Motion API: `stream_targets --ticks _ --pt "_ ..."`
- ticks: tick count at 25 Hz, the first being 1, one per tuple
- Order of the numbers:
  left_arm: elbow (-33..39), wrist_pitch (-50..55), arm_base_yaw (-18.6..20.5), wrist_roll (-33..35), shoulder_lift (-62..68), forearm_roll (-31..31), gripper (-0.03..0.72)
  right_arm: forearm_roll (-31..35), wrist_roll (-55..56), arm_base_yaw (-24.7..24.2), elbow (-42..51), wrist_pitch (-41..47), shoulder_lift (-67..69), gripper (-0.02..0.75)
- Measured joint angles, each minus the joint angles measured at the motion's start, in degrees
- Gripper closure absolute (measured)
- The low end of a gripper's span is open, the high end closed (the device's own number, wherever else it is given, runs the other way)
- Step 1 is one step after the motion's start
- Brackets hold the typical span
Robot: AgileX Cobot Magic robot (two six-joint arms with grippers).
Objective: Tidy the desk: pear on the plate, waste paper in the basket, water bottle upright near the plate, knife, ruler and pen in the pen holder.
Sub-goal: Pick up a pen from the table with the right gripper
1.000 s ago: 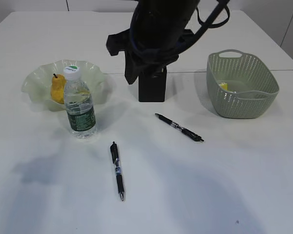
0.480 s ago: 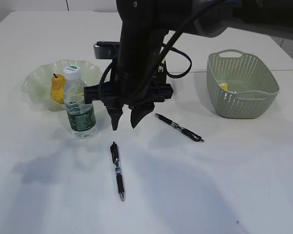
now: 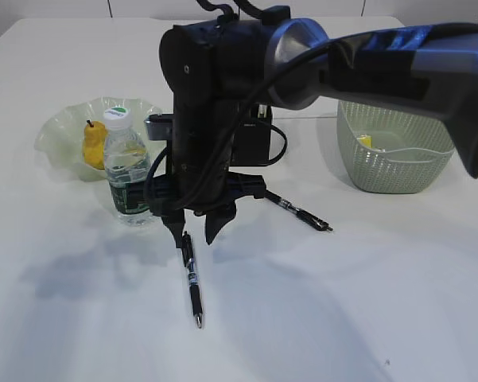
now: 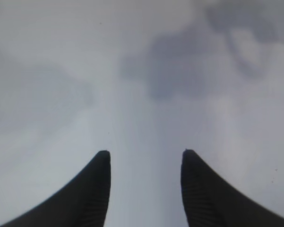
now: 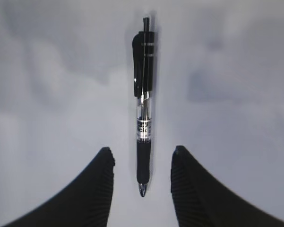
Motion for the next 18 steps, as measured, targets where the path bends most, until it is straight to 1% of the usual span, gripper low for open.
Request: stream_targets --ticks 18 --pt "0.0 -1.3 0.0 0.0 0.0 0.0 0.348 -0.1 1.7 0.0 -7.7 -0.6 8.9 0.436"
